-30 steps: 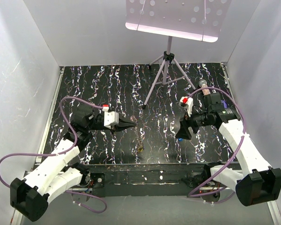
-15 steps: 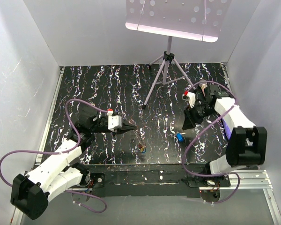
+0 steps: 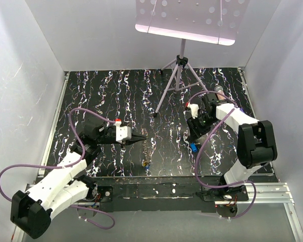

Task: Put the keys on the keyring

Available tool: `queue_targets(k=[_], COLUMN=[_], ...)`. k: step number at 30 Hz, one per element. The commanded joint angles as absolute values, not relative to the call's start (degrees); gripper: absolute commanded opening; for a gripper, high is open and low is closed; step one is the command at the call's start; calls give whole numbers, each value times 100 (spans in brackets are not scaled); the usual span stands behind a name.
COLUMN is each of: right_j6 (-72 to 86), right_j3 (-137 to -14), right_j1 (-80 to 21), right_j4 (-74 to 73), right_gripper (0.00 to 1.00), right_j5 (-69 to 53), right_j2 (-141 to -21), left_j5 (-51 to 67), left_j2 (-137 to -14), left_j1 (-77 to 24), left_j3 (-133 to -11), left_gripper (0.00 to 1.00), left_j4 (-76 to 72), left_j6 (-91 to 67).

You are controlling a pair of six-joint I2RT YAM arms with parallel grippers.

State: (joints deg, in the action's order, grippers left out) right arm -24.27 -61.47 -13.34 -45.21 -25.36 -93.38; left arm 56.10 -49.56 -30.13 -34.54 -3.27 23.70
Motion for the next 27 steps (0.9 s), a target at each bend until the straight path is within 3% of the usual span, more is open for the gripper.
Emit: queue_targets(k=[1, 14, 27], right_j6=[-2232, -2215, -2233], right_j3=[-6205, -6275, -6293], right_j1=[-1582, -1846, -1942], right_j4=[-4237, -4210, -4271], right_gripper=[54, 38, 30], right_j5=[-2189, -1995, -1951], right_j2=[-9535, -9888, -9984], left_j5=[5599, 5616, 5625], left_j2=[-4694, -4720, -4737], left_j1=[-3050, -3085, -3094], left_j3=[-3551, -3551, -3560], left_gripper=[0, 0, 0], left_j4=[-387, -387, -378], left_j6=[2496, 2487, 2487])
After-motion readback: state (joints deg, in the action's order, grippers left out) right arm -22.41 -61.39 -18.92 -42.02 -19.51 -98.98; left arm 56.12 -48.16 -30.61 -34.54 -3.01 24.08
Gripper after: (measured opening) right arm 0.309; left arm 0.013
